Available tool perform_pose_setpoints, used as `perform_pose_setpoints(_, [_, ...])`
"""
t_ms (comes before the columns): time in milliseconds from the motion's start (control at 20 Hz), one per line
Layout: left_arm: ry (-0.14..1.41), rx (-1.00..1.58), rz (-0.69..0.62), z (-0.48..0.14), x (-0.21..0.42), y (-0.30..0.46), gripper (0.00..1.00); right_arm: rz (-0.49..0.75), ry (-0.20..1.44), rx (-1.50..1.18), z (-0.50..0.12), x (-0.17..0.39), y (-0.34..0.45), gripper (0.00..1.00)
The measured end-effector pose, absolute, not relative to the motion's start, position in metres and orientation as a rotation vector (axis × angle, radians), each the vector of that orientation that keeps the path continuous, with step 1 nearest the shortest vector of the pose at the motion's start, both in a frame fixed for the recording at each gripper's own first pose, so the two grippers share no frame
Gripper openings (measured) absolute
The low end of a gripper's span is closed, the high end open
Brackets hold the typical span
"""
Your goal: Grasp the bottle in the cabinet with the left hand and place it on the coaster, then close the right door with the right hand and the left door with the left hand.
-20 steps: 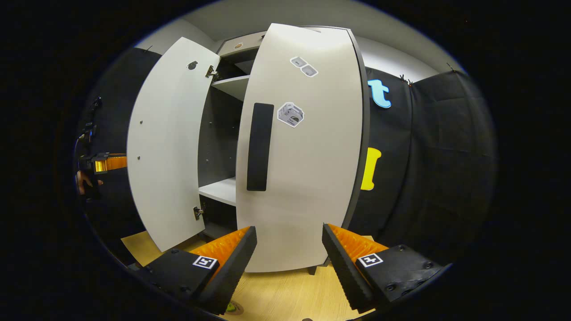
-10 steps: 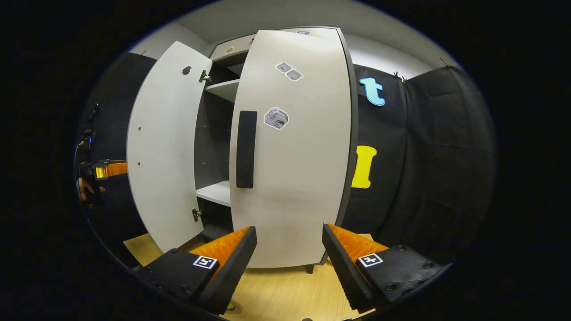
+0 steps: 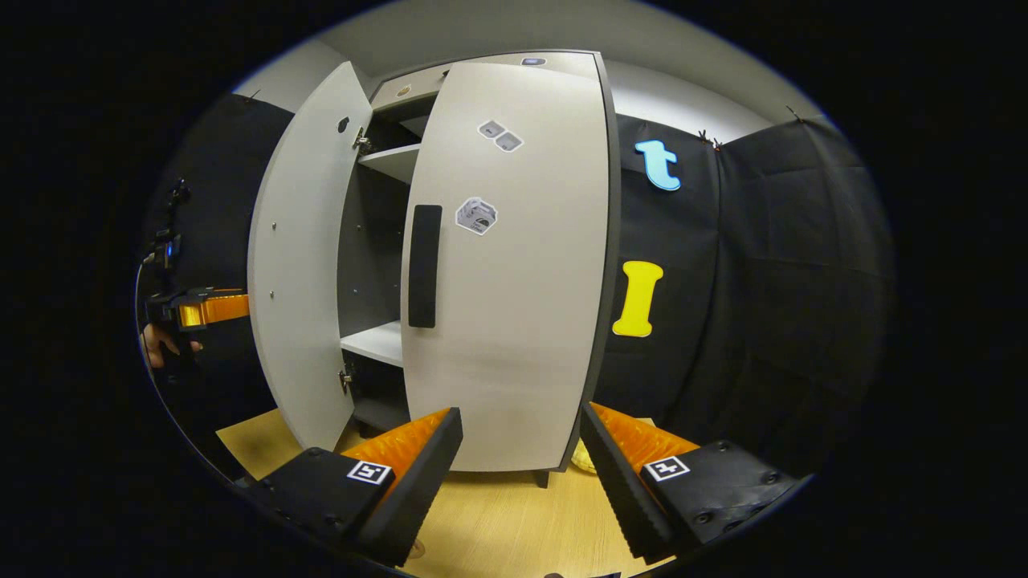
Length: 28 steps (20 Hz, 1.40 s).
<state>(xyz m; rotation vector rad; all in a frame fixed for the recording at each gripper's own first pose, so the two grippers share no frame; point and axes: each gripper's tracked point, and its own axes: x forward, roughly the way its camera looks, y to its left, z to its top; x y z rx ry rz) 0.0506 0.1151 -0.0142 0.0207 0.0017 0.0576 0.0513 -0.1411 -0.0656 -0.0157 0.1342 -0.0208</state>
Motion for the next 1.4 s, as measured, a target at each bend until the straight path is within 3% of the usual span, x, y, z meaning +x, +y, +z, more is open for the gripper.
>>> perform_pose_setpoints(200, [-0.020, 0.021, -0.021, -0.012, 0.068, 0.079, 0.92, -0.049, 0.138, -0.029, -0.064, 0.043, -0.154, 0.98])
perform_pose_setpoints(450, [-0.009, 0.013, -0.031, -0.015, 0.072, 0.068, 0.91, -0.065, 0.136, -0.022, -0.064, 0.034, -0.166, 0.98])
perform_pose_setpoints(1150, [0.006, 0.000, 0.128, -0.011, 0.033, 0.034, 0.95, -0.063, 0.061, 0.056, -0.031, 0.029, -0.135, 0.98])
perform_pose_setpoints(1400, [0.025, -0.013, 0.128, -0.013, 0.019, 0.036, 0.94, -0.064, 0.062, 0.068, -0.026, 0.019, -0.131, 0.98])
